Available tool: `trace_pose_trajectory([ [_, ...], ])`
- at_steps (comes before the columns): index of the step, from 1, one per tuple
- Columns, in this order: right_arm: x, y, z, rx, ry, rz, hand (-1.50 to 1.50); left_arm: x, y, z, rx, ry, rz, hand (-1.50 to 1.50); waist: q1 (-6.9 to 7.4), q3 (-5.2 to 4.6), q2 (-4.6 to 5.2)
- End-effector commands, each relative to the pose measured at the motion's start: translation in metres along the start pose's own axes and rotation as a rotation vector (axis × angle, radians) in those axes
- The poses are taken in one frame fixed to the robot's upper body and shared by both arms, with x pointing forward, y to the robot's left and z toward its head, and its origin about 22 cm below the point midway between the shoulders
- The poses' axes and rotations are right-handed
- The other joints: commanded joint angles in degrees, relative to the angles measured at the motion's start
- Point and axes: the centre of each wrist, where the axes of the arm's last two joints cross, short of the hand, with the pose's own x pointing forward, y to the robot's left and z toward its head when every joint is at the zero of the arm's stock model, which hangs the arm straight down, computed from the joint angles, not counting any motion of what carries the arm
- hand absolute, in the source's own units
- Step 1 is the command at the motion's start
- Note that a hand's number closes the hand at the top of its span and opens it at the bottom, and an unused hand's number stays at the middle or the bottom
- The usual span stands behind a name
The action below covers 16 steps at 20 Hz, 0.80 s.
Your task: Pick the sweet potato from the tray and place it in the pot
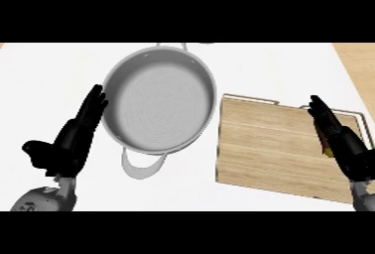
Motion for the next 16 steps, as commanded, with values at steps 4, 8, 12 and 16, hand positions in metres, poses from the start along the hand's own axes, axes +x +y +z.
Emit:
trace_pose_trajectory([
  [4,0.007,-0.039,-0.013,-0.235,0.111,-0.229,1.5,-0.03,0.074,0.01,0.192,0.196,-0.223,0.0,2.51,2.07,-2.8],
  [8,-0.003,-0.112,0.007,-0.756,0.224,0.114,1.5,-0.055,0.089,0.025,0.286,0.379,-0.272,0.0,0.96,1.64,-1.86],
  [12,-0.013,-0.061,-0.002,-0.925,0.174,0.099,-1.5,-0.045,0.083,0.016,0.29,0.446,-0.266,0.0,1.82,2.05,-3.14],
  [16,0.024,-0.046,0.007,-0.887,0.17,0.15,-1.5,-0.042,0.09,0.005,0.295,0.454,-0.289,0.0,1.59,1.99,-3.24],
])
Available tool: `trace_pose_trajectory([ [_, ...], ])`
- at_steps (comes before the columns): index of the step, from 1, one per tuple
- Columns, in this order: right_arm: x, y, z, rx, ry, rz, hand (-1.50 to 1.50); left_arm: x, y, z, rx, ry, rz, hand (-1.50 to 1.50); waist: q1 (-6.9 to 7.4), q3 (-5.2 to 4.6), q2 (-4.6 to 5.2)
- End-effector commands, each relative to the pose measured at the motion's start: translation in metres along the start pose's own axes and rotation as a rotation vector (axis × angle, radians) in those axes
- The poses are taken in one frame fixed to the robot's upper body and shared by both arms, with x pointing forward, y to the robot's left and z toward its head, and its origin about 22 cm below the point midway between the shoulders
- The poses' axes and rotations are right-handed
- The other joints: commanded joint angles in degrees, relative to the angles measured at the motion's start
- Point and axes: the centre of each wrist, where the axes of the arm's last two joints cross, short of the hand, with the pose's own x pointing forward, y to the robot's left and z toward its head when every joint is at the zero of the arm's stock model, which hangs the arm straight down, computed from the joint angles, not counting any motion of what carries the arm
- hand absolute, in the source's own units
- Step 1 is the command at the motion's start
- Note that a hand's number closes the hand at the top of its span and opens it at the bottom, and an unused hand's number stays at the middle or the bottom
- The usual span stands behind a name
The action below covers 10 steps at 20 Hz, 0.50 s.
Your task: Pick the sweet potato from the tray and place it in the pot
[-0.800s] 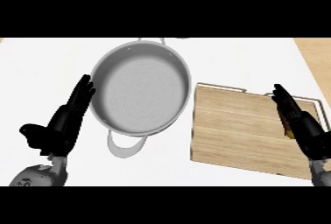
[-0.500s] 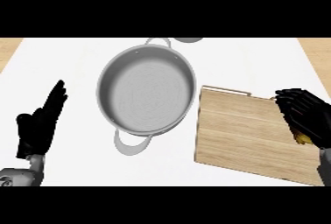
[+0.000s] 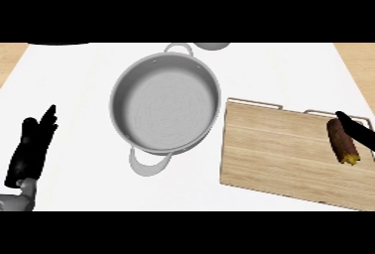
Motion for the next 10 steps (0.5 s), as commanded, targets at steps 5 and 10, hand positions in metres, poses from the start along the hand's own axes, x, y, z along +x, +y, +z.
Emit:
trace_pose_trajectory([
  [5,0.057,-0.038,-0.012,0.093,0.11,0.304,-1.5,0.016,0.0,0.002,0.02,0.024,-0.007,0.0,0.56,-0.02,-0.28],
  [10,0.096,-0.055,-0.018,0.233,0.254,0.497,-1.5,0.004,0.02,-0.005,-0.003,0.029,-0.031,0.0,0.75,-0.06,-0.2],
])
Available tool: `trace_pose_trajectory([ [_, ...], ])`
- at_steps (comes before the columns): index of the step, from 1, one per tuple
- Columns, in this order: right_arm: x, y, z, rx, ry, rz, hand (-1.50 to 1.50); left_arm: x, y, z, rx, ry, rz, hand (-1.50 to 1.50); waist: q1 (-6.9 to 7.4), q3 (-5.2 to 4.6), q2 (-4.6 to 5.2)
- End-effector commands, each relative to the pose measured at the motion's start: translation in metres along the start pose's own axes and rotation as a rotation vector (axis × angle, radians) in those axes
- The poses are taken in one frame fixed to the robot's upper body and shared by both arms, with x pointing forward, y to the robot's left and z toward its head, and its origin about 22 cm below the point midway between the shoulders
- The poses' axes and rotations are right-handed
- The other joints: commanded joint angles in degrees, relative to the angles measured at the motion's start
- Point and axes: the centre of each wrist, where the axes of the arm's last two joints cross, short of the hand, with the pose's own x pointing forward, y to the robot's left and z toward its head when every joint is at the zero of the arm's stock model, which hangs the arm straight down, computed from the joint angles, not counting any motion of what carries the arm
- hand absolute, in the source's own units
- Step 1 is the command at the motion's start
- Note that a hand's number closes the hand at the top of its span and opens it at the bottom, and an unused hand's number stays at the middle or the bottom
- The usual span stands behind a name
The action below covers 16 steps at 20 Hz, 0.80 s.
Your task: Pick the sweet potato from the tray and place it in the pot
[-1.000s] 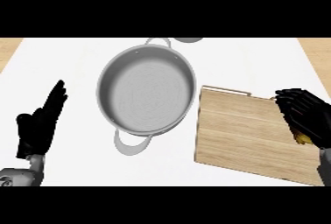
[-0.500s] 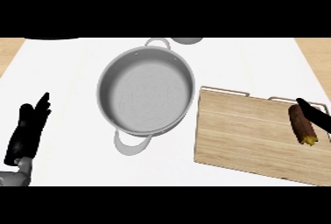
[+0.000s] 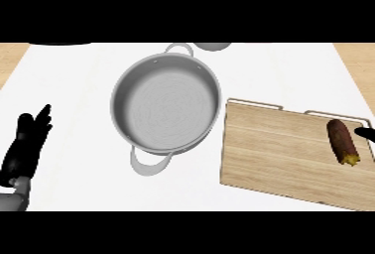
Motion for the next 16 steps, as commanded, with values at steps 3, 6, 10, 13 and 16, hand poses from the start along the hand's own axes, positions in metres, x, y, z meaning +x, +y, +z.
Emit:
trace_pose_trajectory([
  [3,0.044,-0.038,-0.004,0.203,0.139,0.217,-1.5,-0.006,-0.007,-0.001,-0.009,-0.011,-0.008,0.0,0.67,0.1,0.22],
  [6,0.045,-0.034,0.007,0.392,0.211,0.295,-1.5,-0.004,0.004,-0.006,0.008,0.015,0.012,0.0,-0.22,0.07,0.05],
  [10,0.067,-0.024,0.001,0.499,0.254,0.249,-1.5,0.005,0.004,-0.011,-0.003,0.001,-0.004,0.0,1.01,0.17,0.28],
  [13,0.054,-0.028,-0.012,0.504,0.294,0.304,-1.5,0.012,-0.001,-0.005,-0.022,-0.007,-0.001,0.0,0.69,0.22,0.17],
  [16,0.06,-0.019,-0.011,0.501,0.362,0.302,-1.5,0.015,-0.003,0.012,-0.02,-0.01,-0.009,0.0,1.24,0.24,0.1],
])
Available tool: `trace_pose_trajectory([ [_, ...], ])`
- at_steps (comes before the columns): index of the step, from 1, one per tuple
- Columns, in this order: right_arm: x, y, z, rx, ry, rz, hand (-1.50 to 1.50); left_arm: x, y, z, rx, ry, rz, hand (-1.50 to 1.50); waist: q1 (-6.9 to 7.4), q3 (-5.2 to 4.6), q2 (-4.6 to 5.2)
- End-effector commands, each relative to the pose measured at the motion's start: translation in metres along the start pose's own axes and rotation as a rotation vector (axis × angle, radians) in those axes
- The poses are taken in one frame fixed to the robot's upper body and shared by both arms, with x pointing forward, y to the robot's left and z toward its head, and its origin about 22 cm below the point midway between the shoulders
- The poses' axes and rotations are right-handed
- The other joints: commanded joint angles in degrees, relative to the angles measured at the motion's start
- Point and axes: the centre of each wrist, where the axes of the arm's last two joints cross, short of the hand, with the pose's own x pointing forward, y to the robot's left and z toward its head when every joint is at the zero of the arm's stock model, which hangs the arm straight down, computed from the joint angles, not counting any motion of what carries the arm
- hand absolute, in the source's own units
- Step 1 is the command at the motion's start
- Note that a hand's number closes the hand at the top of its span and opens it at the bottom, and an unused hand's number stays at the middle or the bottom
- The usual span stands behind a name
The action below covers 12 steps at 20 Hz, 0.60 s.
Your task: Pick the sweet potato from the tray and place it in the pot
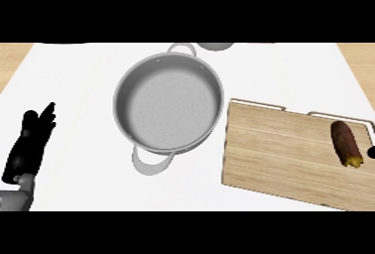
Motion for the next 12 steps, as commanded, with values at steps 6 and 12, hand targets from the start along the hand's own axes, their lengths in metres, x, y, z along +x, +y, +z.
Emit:
trace_pose_trajectory([
  [6,-0.006,0.025,-0.033,0.041,0.086,0.002,-1.5,-0.007,-0.004,-0.017,-0.021,0.008,0.002,0.0,-0.26,0.03,0.08],
  [12,-0.021,0.03,-0.048,0.072,0.115,0.027,-1.5,-0.002,0.007,-0.011,0.003,-0.001,0.004,0.0,-0.39,0.04,0.01],
])
